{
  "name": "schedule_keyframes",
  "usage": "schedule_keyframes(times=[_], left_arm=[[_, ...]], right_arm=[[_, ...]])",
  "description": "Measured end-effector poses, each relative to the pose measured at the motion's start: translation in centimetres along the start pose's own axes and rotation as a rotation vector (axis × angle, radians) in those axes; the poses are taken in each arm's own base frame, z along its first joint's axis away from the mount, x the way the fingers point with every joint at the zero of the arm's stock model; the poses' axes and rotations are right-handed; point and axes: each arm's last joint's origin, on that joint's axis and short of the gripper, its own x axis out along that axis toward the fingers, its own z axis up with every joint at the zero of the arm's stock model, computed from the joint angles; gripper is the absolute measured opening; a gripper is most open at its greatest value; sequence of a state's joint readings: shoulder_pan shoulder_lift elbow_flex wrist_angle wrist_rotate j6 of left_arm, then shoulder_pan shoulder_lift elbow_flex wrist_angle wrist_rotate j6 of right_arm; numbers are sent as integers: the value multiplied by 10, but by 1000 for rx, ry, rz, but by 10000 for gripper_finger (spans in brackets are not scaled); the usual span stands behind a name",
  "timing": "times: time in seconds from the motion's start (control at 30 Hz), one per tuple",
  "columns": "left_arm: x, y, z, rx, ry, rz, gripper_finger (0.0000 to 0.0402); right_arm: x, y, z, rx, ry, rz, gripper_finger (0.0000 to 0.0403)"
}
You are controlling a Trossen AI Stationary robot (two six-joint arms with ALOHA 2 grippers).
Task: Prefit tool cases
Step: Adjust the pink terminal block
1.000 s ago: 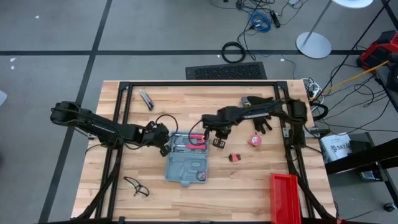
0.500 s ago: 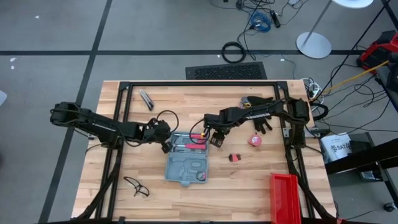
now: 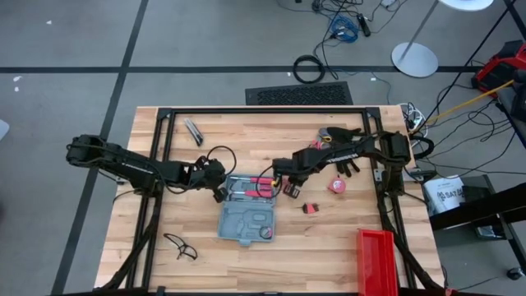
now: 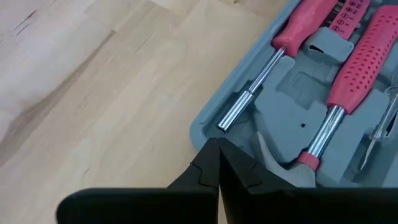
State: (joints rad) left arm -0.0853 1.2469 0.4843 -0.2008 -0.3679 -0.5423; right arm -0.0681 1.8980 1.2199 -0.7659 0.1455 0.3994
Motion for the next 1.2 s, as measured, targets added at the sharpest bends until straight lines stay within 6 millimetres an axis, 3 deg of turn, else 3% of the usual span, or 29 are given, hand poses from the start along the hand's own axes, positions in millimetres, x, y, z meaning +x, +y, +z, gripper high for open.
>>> schedule_keyframes(times=[0.13,0.63,0.83,0.93,1.2], left_arm=[[0,0,0,1,2,1,2],[0,1,-1,7,15,9,2],[0,1,-1,8,17,10,2],[0,1,-1,13,16,10,2],[0,1,-2,12,21,15,2]], right_arm=[[8,5,-5,3,-21,63,4],[1,30,-6,-90,1,345,1],[-24,20,-1,-112,-83,164,0],[-26,13,11,-113,-183,153,0],[4,-3,31,-103,-191,207,0]])
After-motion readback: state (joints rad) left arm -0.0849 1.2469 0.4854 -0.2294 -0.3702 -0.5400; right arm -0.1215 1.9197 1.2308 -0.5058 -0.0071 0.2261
